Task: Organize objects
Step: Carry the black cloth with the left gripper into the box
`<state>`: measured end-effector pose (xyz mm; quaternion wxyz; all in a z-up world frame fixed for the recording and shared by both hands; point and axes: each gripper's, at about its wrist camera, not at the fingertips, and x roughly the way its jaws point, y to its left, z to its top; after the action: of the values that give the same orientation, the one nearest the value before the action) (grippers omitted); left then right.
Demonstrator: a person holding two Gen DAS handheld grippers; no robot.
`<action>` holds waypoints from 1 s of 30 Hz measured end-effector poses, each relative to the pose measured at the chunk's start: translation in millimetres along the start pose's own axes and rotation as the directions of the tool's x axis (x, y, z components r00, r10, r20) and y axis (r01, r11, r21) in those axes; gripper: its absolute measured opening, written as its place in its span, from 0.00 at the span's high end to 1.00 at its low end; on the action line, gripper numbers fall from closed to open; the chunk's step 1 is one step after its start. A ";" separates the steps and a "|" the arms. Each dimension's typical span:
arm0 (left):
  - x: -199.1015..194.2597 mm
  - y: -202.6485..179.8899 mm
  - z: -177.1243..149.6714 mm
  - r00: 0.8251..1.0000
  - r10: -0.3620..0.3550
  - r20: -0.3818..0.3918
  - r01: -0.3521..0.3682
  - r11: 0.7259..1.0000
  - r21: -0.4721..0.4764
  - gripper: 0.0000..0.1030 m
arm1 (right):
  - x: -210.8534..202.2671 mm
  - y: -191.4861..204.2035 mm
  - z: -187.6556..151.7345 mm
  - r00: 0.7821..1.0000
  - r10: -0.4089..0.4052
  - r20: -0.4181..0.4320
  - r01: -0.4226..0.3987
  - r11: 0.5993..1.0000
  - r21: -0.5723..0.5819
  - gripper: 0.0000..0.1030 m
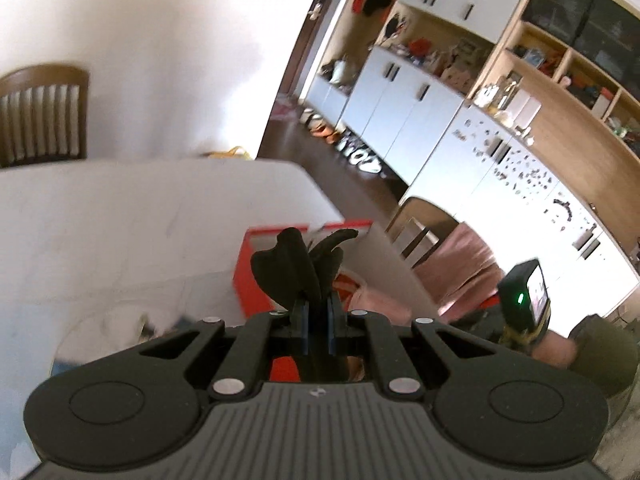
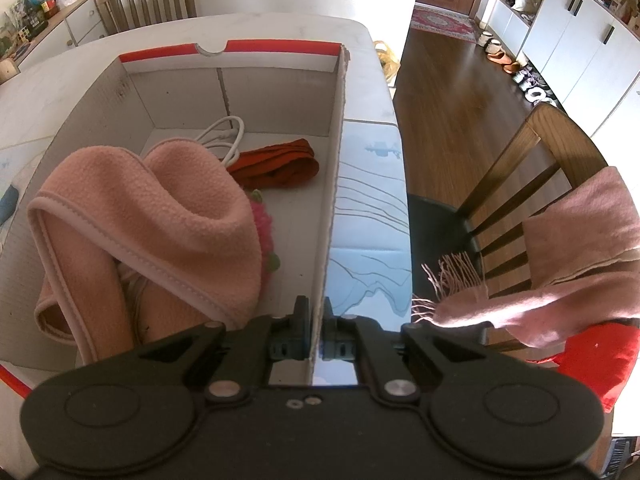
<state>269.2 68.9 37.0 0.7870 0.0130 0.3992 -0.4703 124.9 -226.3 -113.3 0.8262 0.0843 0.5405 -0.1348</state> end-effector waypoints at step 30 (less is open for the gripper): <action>212.3 -58.4 1.7 0.907 0.336 -0.254 -0.212 0.885 0.414 0.93 | -0.4 -1.6 0.0 1.000 0.012 0.004 -0.012 1.000 0.014 0.97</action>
<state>277.2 -119.3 -77.1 0.7538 0.2967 0.4167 -0.4125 124.2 -227.7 -113.0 0.8274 0.0933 0.5375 -0.1337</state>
